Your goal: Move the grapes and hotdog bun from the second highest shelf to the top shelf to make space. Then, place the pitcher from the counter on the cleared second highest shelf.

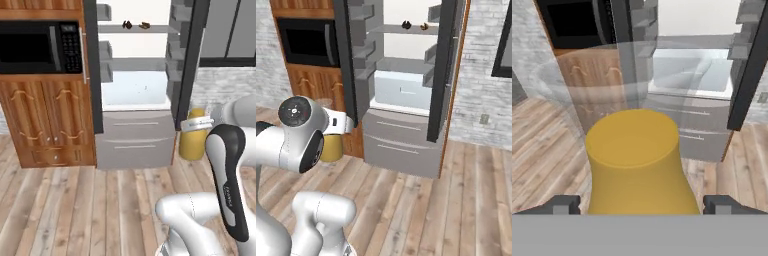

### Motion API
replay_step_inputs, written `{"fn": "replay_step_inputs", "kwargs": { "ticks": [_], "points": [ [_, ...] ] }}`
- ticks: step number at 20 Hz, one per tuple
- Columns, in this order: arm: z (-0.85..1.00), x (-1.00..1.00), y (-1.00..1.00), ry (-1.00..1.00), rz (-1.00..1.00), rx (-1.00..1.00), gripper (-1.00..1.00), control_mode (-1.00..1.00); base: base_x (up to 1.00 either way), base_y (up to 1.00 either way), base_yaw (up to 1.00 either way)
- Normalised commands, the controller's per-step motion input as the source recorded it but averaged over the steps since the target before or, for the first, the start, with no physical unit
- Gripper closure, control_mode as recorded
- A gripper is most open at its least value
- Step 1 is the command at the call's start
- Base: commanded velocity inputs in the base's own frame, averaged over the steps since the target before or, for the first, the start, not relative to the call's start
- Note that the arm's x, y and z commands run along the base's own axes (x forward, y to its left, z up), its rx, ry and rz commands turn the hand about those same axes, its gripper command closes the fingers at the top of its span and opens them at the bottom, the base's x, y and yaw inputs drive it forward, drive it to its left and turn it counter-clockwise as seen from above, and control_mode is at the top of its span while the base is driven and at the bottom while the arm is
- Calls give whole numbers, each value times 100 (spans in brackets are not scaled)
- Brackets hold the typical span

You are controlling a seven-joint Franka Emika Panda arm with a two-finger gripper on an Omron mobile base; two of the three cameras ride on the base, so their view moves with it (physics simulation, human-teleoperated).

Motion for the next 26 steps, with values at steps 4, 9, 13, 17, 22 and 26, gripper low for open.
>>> {"fn": "replay_step_inputs", "kwargs": {
  "ticks": [4,9,13,17,22,26],
  "points": [
    [0,0,0,0,0,0,100,100,99,43,17],
    [0,0,0,0,0,0,100,100,82,5,-6],
    [0,0,0,0,0,0,100,100,74,0,-19],
    [0,0,0,0,0,0,100,100,75,0,-21],
    [0,0,0,0,0,0,100,100,79,0,-22],
    [0,0,0,0,0,0,100,100,81,0,-25]
  ]
}}
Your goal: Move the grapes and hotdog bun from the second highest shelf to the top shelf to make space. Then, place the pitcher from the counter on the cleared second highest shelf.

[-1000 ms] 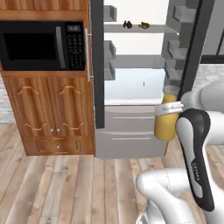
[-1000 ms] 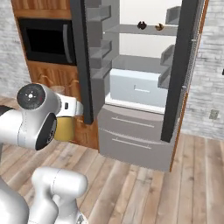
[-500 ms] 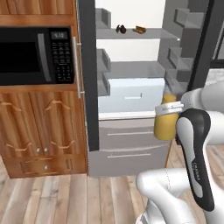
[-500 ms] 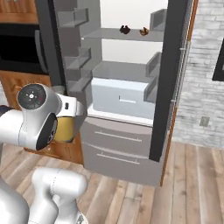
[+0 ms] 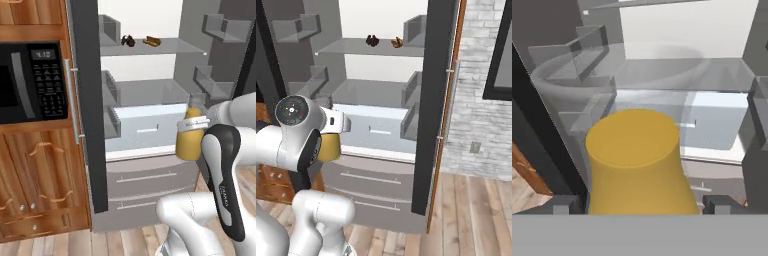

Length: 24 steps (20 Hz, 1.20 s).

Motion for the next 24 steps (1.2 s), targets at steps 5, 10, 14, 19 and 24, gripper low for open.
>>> {"fn": "replay_step_inputs", "kwargs": {
  "ticks": [5,10,14,19,24],
  "points": [
    [0,0,0,0,0,0,100,100,84,10,-25],
    [0,0,0,0,0,0,100,100,79,37,-20],
    [0,0,0,0,0,0,100,100,73,43,-12],
    [0,0,0,0,0,0,100,100,67,37,-7],
    [-20,4,0,-5,-2,-1,100,-100,15,11,-4]
  ]
}}
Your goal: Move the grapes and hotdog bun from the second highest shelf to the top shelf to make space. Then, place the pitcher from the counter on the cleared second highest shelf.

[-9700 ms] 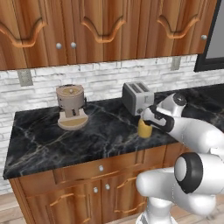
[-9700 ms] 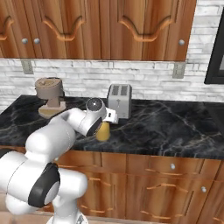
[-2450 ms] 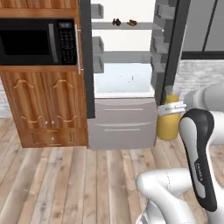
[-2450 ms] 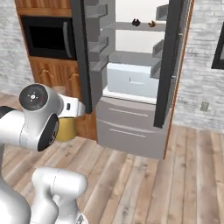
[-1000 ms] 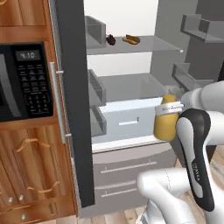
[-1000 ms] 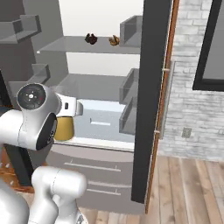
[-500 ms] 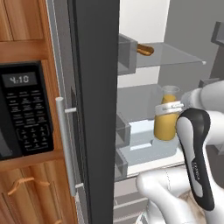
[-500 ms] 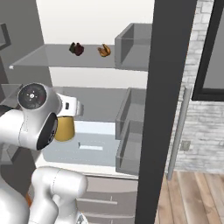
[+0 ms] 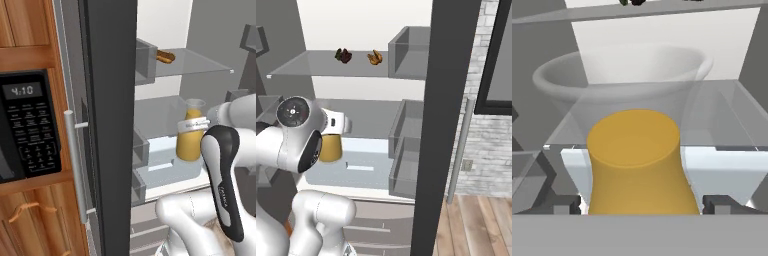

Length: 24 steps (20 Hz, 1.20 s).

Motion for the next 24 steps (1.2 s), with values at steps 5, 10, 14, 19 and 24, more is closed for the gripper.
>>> {"fn": "replay_step_inputs", "kwargs": {
  "ticks": [5,10,14,19,24],
  "points": [
    [-38,32,0,-15,-1,0,100,-100,0,0,0],
    [-40,64,0,-8,0,0,100,-100,0,0,0],
    [-21,73,0,-3,0,0,100,-100,0,0,0],
    [0,70,0,0,0,1,100,-100,0,0,0],
    [0,68,-1,1,0,2,100,-100,0,0,0]
  ]
}}
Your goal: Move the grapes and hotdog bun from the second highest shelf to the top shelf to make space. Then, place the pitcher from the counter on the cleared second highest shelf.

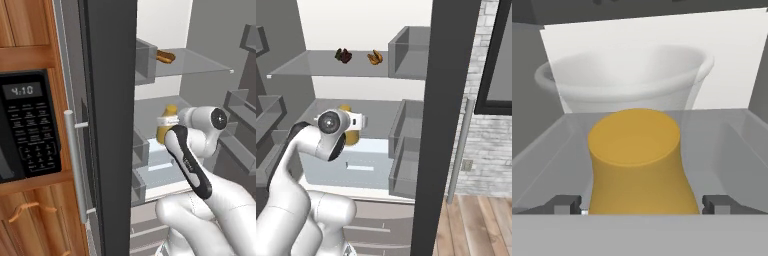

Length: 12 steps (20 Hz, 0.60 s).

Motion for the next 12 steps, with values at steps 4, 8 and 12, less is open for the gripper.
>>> {"fn": "replay_step_inputs", "kwargs": {
  "ticks": [4,8,12],
  "points": [
    [-3,62,0,0,0,0,100,-100,0,0,0],
    [-5,59,0,0,0,0,100,-100,0,0,0],
    [-16,45,0,0,0,0,100,-100,0,0,0]
  ]
}}
